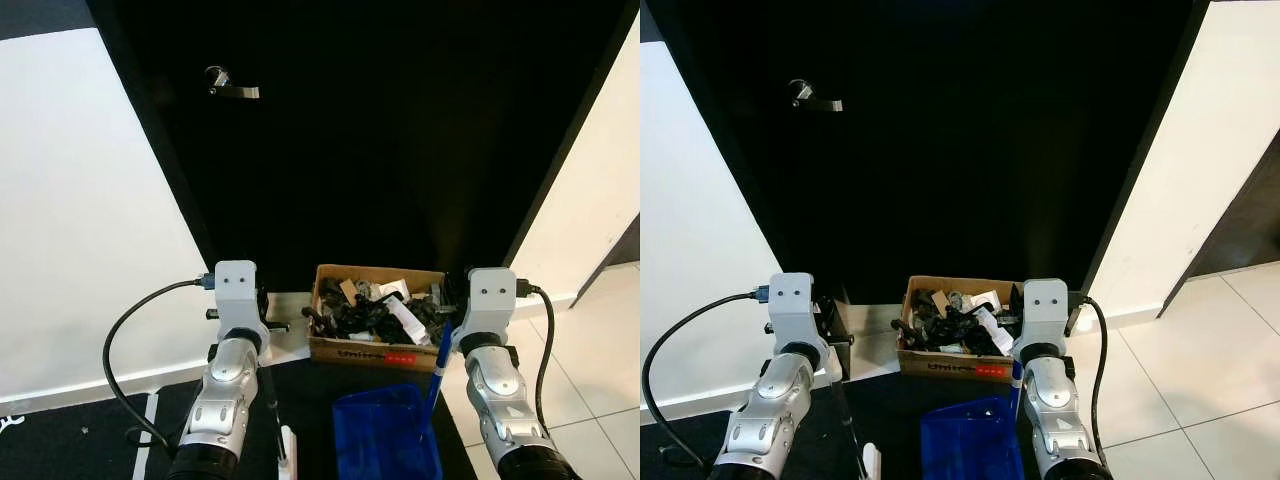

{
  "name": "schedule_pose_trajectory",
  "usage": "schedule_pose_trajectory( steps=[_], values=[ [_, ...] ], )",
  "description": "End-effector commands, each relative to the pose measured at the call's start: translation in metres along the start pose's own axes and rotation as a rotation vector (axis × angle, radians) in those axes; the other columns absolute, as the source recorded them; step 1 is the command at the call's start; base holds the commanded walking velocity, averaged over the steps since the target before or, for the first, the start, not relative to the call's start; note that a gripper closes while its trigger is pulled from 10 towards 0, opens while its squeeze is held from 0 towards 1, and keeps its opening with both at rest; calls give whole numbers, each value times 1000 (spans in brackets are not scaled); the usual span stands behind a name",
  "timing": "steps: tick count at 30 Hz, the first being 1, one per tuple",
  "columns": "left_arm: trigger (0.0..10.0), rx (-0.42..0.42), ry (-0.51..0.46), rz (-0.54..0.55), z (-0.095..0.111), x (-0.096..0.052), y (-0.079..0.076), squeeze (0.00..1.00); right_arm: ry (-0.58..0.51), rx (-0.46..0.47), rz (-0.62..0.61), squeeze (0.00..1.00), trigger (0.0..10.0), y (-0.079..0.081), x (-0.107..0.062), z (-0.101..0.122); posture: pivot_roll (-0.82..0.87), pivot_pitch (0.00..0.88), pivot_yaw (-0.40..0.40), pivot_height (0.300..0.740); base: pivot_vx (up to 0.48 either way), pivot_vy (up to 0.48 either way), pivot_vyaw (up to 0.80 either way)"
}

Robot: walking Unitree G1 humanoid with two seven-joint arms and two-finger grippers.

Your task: Sweep floor

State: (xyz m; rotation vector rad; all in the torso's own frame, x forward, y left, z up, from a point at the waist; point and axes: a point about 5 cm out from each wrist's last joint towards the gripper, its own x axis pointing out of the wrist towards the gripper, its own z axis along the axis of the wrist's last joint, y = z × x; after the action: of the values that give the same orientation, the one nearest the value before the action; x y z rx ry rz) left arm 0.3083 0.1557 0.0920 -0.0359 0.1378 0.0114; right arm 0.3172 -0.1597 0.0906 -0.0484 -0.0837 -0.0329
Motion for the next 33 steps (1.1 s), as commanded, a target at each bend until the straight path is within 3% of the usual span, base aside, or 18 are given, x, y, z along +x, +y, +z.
schedule_pose_trajectory(
  steps=[1, 22, 33],
  values=[
    [10000, -8, -11, 0, 5, 3, -3, 0, -23, 20, -3, 0, 10000, 3, 4, 5, -54, 41, 36, 740, 0, 0, 0],
    [10000, 44, -1, -36, 7, 8, -10, 0, -24, 37, 4, 0, 10000, 14, 2, 2, -45, 11, 81, 740, 0, 0, 0],
    [10000, 11, -11, -69, 6, 6, -17, 0, -18, 36, 28, 0, 10000, 22, 2, 0, -47, 3, 67, 740, 0, 0, 0]
  ],
)
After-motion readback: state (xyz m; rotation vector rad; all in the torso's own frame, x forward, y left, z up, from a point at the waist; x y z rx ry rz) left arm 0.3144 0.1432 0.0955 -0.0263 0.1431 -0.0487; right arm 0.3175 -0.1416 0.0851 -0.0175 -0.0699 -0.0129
